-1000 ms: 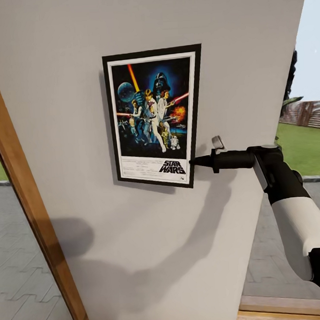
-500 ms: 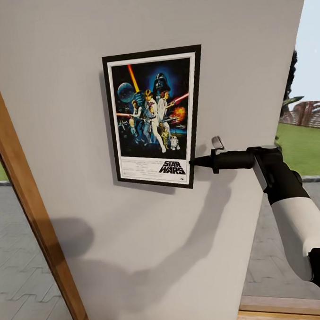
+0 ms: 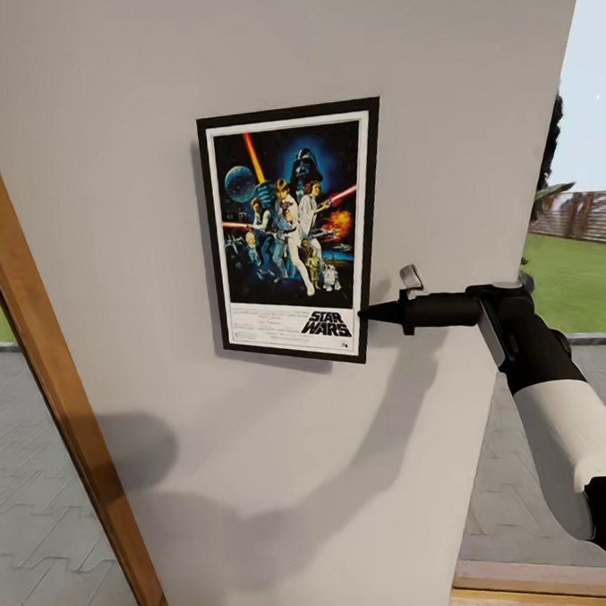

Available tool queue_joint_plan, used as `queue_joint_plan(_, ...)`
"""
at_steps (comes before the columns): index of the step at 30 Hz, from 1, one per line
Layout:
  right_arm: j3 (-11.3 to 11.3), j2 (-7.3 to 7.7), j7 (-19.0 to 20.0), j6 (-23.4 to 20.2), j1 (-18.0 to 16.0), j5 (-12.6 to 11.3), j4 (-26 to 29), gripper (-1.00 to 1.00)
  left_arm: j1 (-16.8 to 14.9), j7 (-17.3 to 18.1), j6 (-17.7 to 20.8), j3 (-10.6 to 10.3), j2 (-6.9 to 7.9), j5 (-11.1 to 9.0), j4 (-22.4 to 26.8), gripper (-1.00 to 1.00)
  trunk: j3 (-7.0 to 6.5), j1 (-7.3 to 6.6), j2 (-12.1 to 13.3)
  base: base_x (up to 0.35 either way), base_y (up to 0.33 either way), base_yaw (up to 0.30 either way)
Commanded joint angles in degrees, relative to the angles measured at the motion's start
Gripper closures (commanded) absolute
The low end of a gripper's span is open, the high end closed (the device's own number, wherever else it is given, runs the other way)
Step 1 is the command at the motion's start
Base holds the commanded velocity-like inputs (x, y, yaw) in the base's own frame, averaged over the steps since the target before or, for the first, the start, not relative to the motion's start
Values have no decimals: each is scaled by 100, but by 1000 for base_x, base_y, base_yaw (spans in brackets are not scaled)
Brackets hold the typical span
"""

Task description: Pick up the poster from the kitchen countertop and hang it on one of the wall nails in the kitchen.

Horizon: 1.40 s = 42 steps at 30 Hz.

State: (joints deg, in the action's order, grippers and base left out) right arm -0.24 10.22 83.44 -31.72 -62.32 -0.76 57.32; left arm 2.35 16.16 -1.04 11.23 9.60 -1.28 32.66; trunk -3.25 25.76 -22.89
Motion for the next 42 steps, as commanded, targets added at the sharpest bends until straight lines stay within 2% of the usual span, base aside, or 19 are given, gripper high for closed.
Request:
queue_joint_plan(1, -2, -1, 27, -80, -1, -11, -1, 100, 2, 35, -2, 19, -2, -13, 3, -100, 1, 2, -3, 0, 0, 0)
queue_joint_plan(32, -11, -2, 14, -89, 0, -11, 60, 100, 2, 36, -2, 19, -2, -13, 5, -100, 1, 2, -3, 0, 0, 0)
queue_joint_plan(42, -10, -2, 14, -89, 0, -11, 60, 100, 2, 35, -2, 19, -2, -13, 12, -100, 1, 2, -3, 0, 80, 0)
